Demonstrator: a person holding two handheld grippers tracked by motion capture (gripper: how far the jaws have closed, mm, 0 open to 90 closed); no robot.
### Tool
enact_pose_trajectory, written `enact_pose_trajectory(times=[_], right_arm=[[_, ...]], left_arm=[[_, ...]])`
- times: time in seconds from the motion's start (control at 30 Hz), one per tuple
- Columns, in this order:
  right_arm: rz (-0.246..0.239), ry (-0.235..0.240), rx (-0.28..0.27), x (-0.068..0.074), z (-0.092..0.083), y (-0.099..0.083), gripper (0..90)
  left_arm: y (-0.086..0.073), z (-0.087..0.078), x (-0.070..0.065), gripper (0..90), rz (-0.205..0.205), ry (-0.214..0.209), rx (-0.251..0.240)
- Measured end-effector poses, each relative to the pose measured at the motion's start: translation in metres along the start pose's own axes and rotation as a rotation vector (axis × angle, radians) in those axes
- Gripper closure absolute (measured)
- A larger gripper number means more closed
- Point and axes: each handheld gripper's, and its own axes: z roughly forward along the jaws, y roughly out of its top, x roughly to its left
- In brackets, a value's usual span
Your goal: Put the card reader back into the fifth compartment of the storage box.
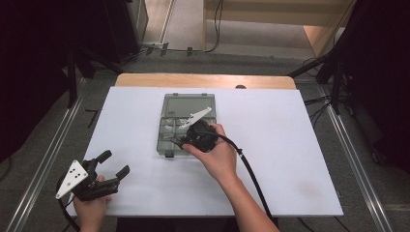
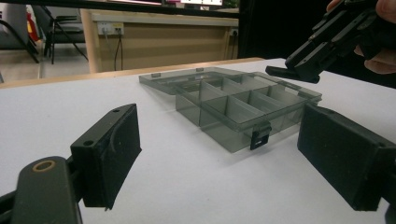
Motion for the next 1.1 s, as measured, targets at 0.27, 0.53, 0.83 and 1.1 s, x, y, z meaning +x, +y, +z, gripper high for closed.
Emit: enact_pose_trajectory(times=[0.27,0.53,0.83,1.1], right_arm=[[-0.003,0.006,0.004,0.001,0.007,0.006,71.1],[-0.006,0.011,0.010,0.002,0.012,0.012,71.1],[-0.017,0.016,0.010,0.005,0.021,0.019,71.1],[-0.015,0.021,0.017,0.005,0.031,0.022,71.1]], left_arm=[[0.000,0.000,0.000,13.9,0.000,-0.001,0.000],[0.000,0.000,0.000,13.9,-0.003,-0.001,-0.002],[0.000,0.000,0.000,13.9,-0.001,-0.002,-0.001],[0.000,0.000,0.000,13.9,-0.004,-0.003,-0.002]])
